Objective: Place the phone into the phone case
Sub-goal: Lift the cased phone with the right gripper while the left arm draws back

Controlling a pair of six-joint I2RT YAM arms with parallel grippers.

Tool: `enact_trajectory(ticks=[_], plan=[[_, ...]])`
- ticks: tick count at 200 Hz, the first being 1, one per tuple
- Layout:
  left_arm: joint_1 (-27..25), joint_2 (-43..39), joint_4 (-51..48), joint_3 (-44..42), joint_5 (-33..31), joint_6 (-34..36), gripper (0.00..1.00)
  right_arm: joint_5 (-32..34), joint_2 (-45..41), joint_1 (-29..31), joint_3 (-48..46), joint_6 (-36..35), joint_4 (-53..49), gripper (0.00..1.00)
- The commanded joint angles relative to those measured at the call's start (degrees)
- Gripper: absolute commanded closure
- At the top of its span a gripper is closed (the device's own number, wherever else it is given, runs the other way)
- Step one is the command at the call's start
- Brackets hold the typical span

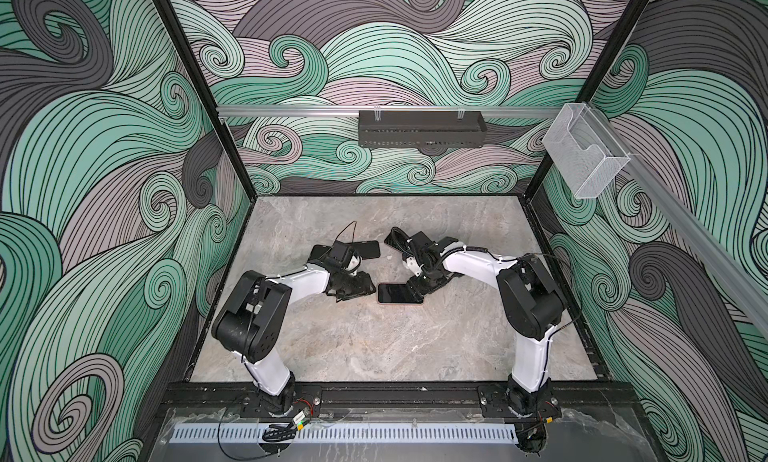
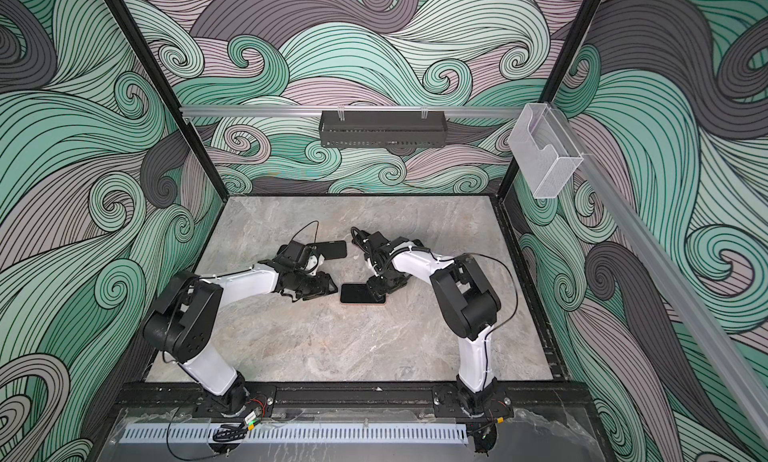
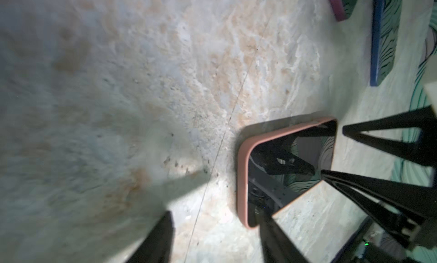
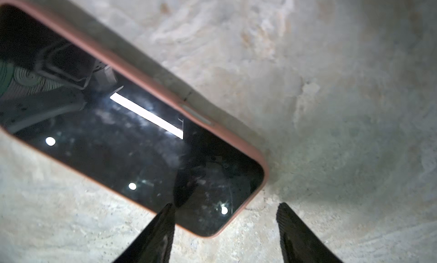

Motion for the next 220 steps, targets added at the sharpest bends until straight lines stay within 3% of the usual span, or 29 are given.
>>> enact_trajectory(ticks=[1, 11, 48, 83, 95, 143, 220], plan=[[0.63, -4.66, -5.30, -0.81, -5.02, -0.92, 0.22, -2.88, -4.15, -0.14, 0.12, -12.07, 1.02, 0.13], [0.82, -6.25, -6.79, -0.93, -6.24, -1.12, 0.19, -3.03, -4.37, -0.07, 0.69, -13.44, 1.25, 0.01], [1.77, -11.83, -13.01, -1.63, -11.64, -2.76, 0.12, -3.93, -3.56, 0.02, 2.17, -19.10, 1.10, 0.00], [3.05, -19.11, -18.45, -2.84, -17.67, -6.20, 0.08, -7.24, -6.97, 0.11, -4.38, -32.87, 9.02, 0.00], [3.22, -21.67, -20.40, -3.32, -20.17, -6.78, 0.02, -8.06, -7.36, -0.14, -4.38, -33.60, 10.57, 0.00], [3.75, -31.49, -25.20, -5.76, -26.37, -7.25, 0.01, -7.35, 0.18, 0.01, 4.89, -35.43, 4.18, 0.00], [4.11, -48.60, -26.70, -12.19, -32.18, -9.11, 0.02, -10.00, 4.16, 1.11, 5.60, -42.79, 1.57, 0.00]])
